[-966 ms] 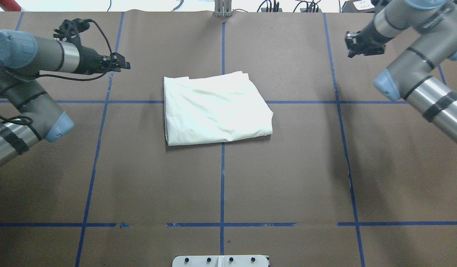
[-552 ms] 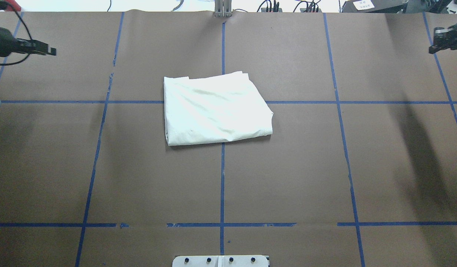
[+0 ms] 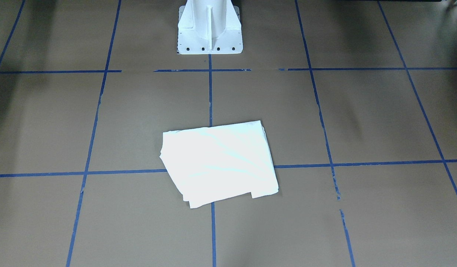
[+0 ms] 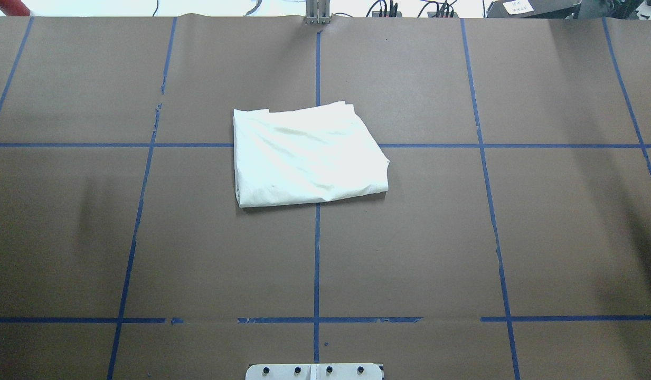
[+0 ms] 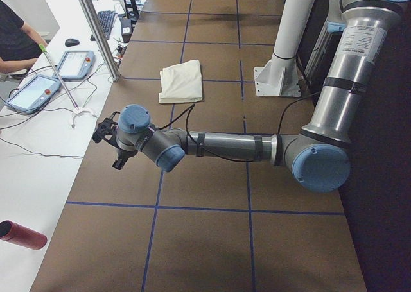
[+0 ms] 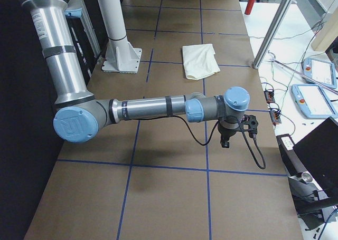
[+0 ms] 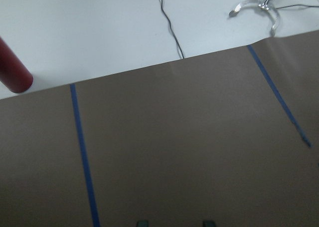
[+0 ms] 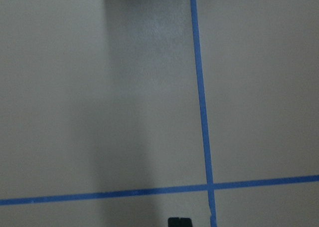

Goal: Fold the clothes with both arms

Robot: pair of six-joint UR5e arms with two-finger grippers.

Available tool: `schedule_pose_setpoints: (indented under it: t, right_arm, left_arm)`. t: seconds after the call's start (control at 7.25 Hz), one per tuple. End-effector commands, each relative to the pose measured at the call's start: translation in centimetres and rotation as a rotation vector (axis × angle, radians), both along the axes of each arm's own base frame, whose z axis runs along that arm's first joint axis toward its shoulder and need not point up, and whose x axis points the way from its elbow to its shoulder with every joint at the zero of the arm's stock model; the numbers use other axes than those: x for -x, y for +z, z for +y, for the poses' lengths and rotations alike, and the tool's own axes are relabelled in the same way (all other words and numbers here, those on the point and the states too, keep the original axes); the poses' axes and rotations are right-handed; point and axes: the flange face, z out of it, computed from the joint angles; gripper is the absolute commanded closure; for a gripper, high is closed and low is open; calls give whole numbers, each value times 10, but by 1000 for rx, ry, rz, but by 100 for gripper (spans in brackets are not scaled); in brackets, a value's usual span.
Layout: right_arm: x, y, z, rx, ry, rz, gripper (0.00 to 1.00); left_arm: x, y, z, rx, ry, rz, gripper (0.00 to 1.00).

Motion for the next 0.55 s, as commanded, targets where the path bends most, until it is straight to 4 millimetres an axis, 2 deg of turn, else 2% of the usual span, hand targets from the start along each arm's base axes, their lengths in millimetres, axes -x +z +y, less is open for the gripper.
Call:
schedule_pose_setpoints:
  t: [0.0,0.14,0.28,0.41]
  right_arm:
    - [-1,21,45,29,-71,44,1]
    - [2,28,49,30,-73,42,0]
    - [5,30,50,38,-73,42,0]
    - [8,34,52,48,-78,42,0]
  left_arm:
    - [15,-4,73,204,80,-46,0]
    - [11,46,164,253,94,-38,0]
    - [11,42,167,153,88,-35,0]
    - [11,55,177,179,84,-34,0]
